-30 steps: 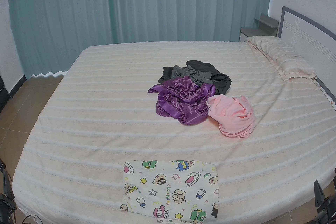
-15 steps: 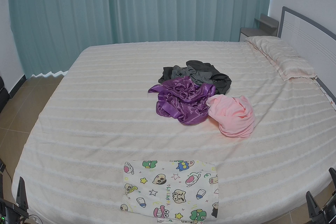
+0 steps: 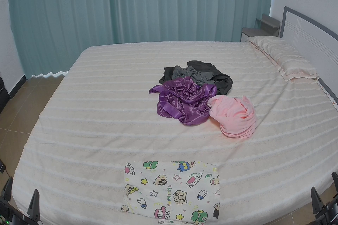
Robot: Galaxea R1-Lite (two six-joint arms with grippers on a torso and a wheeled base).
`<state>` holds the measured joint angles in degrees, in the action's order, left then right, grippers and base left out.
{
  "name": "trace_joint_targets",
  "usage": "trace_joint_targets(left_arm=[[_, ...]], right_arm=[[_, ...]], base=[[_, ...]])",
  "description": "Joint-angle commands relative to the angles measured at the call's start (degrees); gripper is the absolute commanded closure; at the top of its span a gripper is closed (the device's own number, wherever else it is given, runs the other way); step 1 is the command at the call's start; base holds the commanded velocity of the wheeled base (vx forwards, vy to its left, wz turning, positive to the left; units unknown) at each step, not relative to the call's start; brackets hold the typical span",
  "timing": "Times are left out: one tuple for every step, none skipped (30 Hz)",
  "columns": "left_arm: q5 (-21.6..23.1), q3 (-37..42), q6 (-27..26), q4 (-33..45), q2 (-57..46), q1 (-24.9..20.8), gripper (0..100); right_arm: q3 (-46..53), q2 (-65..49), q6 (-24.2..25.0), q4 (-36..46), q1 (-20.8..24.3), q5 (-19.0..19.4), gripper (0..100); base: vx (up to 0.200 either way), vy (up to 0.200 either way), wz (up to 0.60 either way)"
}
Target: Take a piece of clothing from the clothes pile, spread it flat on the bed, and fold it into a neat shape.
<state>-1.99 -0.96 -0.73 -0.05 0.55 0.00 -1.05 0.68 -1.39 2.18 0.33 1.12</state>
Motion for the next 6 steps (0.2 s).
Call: trace_joint_targets(left_arm=[[0.76, 0.96, -0.94, -0.21, -0.20, 0.00, 0], [0.67, 0.96, -0.67, -0.13, -0.20, 0.00, 0], [0.58, 0.96, -0.32, -0.04, -0.20, 0.00, 0], [0.49, 0.96, -0.15, -0.04, -0.20, 0.09, 0], [0.49, 0.96, -0.15, -0.04, -0.20, 0.09, 0], [0.49, 0.96, -0.15, -0.04, -0.20, 0.09, 0]], right_arm=[[0.70, -0.68, 0.77, -0.95, -0.15, -0.15, 0], [0.70, -0.68, 0.86, -1.04, -0.15, -0.24, 0], [0.70, -0.68, 0.86, -1.04, -0.15, -0.24, 0], [0.70, -0.68, 0.86, -1.04, -0.15, -0.24, 0], [0.70, -0.68, 0.86, -1.04, -0.15, -0.24, 0], [0.70, -0.68, 0.86, -1.04, -0.15, -0.24, 0]], base=[[0.000, 0.000, 0.00], [0.000, 0.000, 0.00], [0.000, 0.000, 0.00], [0.000, 0.000, 0.00], [0.000, 0.000, 0.00], [0.000, 0.000, 0.00]])
